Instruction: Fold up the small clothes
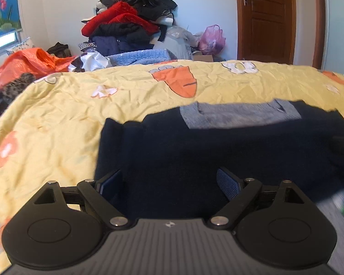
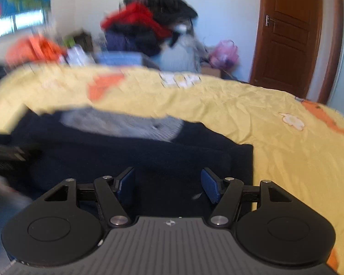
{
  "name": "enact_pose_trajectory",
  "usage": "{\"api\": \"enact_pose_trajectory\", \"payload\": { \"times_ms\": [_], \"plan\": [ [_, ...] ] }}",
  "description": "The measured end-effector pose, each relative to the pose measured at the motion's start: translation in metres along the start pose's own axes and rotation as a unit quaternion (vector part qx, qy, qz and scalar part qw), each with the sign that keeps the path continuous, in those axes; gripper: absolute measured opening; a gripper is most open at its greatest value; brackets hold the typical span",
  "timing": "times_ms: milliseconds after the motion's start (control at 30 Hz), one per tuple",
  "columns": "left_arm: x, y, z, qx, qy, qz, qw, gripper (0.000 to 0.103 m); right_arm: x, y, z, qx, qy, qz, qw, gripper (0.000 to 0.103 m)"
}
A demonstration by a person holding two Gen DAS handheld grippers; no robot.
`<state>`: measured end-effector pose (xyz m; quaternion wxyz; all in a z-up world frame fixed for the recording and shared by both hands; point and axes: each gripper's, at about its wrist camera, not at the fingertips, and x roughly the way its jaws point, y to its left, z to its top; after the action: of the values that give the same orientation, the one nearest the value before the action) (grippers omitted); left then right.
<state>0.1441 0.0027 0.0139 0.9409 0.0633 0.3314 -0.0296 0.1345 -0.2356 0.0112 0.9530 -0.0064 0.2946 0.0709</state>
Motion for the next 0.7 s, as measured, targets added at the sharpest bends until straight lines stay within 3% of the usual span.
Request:
{"api": "enact_pose_trajectory", "payload": {
  "times_ms": [67,233,300,433,567,700],
  "plan": [
    [-0.023,0.0,-0.014,-0.007,0.0,-0.022,0.9997,0.09,-0.02,0.001,-0.011,0.017,-0.007,0.02,1.0,0.078],
    [-0.043,-0.006,-0.054,-0.009,0.036,-0.02,0.9991,0.09,-0.03,0.014,-0.04,-0.002,0.031,0.007,0.999,0.078],
    [-0.048,-0.004,-0.063,-0.022,0.021,-0.017,0.9994,0.091,-0.028,0.014,-0.049,0.0,0.045,-0.005,0.999,0.081],
    [-0.044,0.0,-0.063,-0.032,0.021,-0.02,0.9991,0.097,-0.029,0.012,-0.057,0.005,0.042,-0.012,0.999,0.091],
    [-0.043,0.001,-0.063,-0.034,0.023,-0.02,0.999,0.099,-0.044,0.013,-0.06,0.02,0.056,-0.033,0.998,0.09],
    [-0.043,0.001,-0.064,-0.036,0.022,-0.019,0.9989,0.099,-0.073,0.013,-0.077,0.049,0.062,-0.027,0.996,0.093]
  ]
}}
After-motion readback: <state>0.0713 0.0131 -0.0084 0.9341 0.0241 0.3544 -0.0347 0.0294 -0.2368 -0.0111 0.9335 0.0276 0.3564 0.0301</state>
